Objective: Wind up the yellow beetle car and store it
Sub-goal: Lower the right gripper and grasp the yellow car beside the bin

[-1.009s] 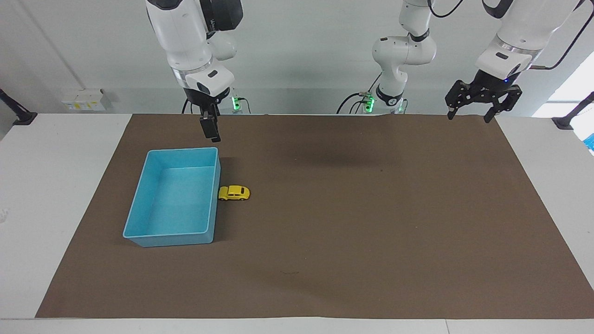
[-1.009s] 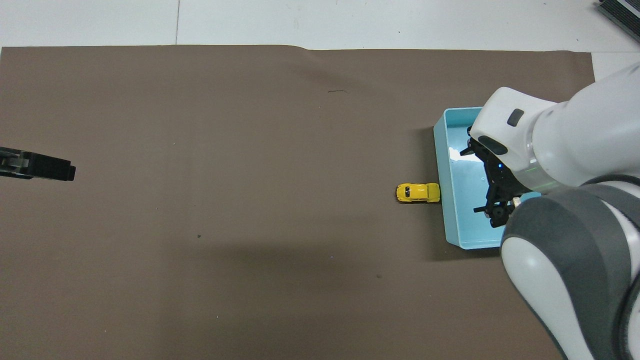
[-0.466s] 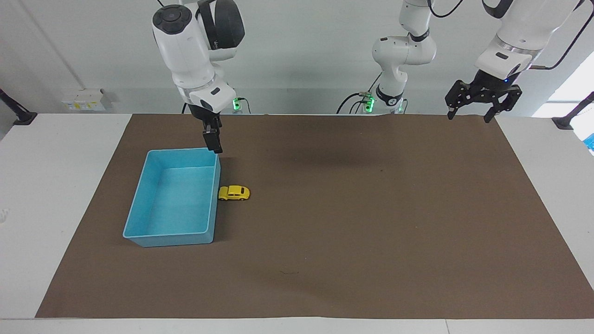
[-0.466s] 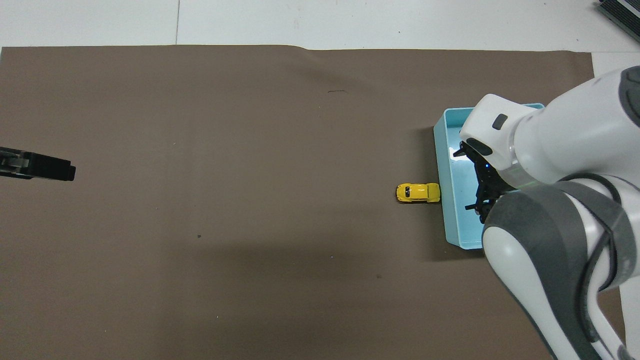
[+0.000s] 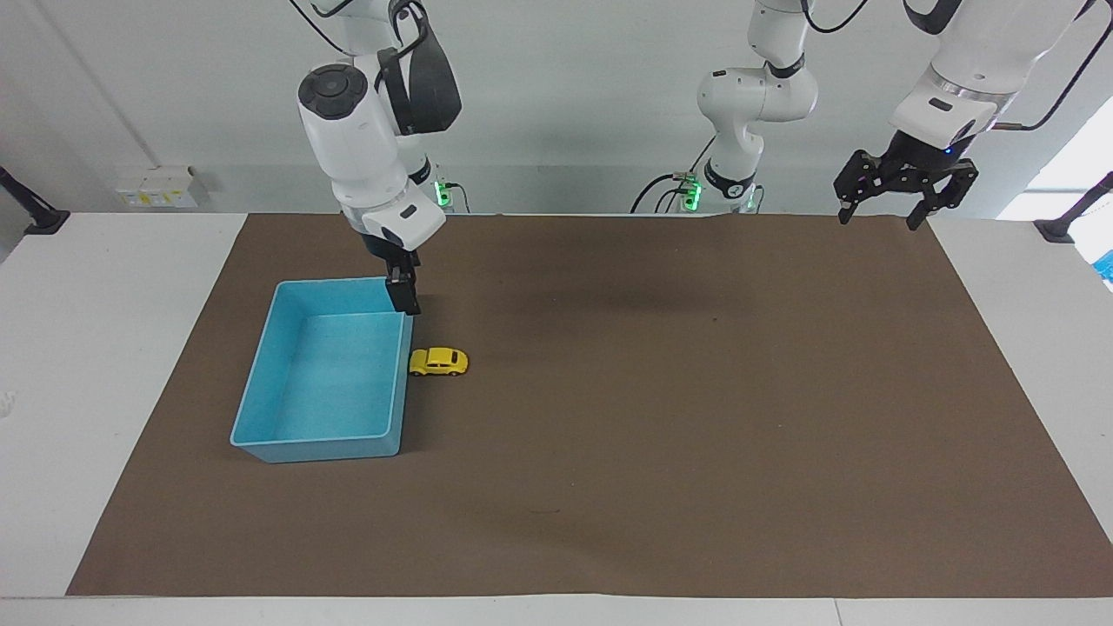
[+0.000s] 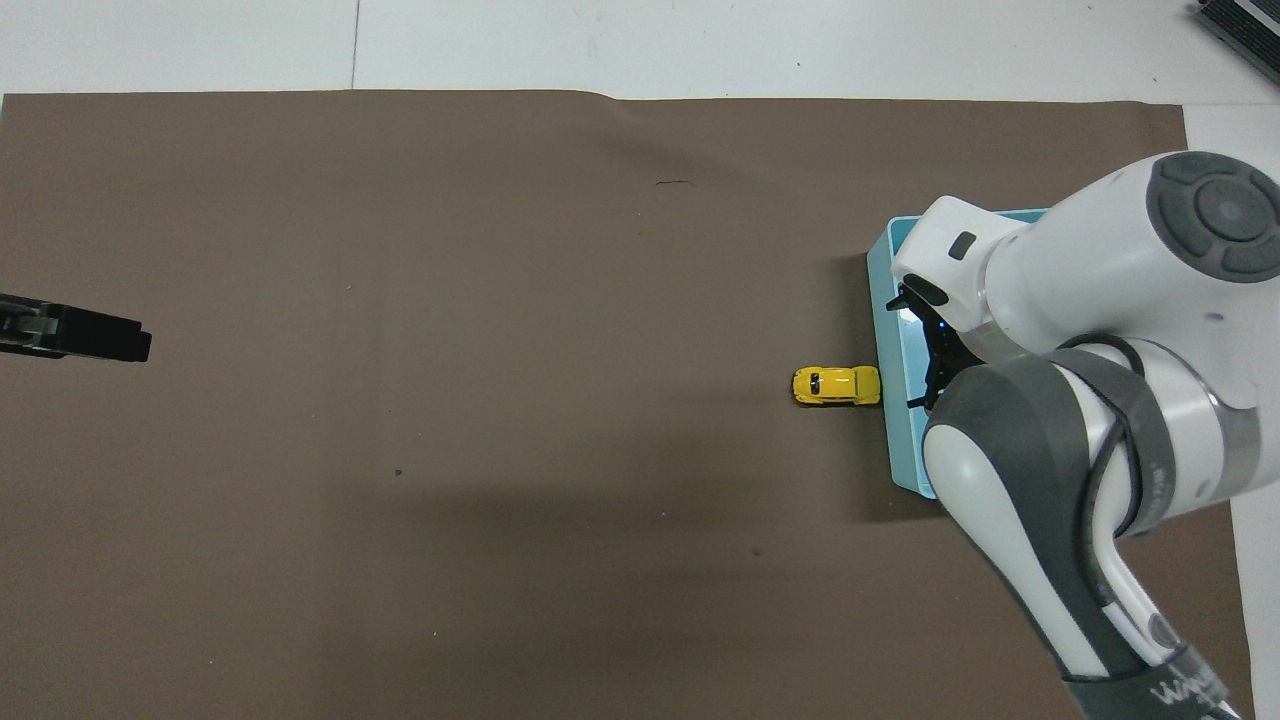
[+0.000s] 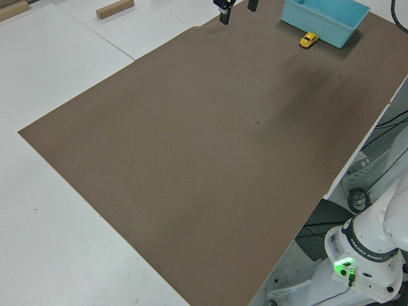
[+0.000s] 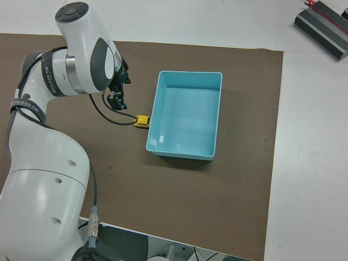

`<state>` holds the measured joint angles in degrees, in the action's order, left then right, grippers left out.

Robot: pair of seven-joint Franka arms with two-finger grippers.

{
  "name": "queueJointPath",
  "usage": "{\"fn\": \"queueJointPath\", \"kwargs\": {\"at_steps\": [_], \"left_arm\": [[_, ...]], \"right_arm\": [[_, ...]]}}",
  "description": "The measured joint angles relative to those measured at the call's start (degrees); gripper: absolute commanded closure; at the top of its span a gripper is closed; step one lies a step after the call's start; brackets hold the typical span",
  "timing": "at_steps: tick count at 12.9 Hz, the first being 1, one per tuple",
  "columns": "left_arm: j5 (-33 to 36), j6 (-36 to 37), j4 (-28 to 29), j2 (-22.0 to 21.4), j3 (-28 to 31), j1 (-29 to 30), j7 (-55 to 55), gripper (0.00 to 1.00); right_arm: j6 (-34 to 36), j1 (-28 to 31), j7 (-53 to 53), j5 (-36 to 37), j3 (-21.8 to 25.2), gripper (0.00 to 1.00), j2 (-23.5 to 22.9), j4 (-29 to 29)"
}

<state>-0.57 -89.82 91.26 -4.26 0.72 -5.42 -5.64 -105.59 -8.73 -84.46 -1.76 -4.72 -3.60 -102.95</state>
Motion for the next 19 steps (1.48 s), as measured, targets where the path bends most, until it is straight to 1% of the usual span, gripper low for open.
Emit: {"fn": "queueJointPath", "kwargs": {"at_steps": [4,12,15,19], "left_arm": [[0.0,0.0,0.0,0.0,0.0,0.0,0.0,0.0],[0.0,0.0,0.0,0.0,0.0,0.0,0.0,0.0],[0.0,0.0,0.0,0.0,0.0,0.0,0.0,0.0],[0.0,0.0,0.0,0.0,0.0,0.0,0.0,0.0]], "right_arm": [[-1.7,0.0,0.0,0.0,0.0,0.0,-1.0,-1.0],[-9.7,0.0,0.0,0.0,0.0,0.0,-1.1,-7.6],[-10.8,0.0,0.0,0.0,0.0,0.0,-1.2,-8.7],[-13.8,0.0,0.0,0.0,0.0,0.0,-2.7,-9.9]]}}
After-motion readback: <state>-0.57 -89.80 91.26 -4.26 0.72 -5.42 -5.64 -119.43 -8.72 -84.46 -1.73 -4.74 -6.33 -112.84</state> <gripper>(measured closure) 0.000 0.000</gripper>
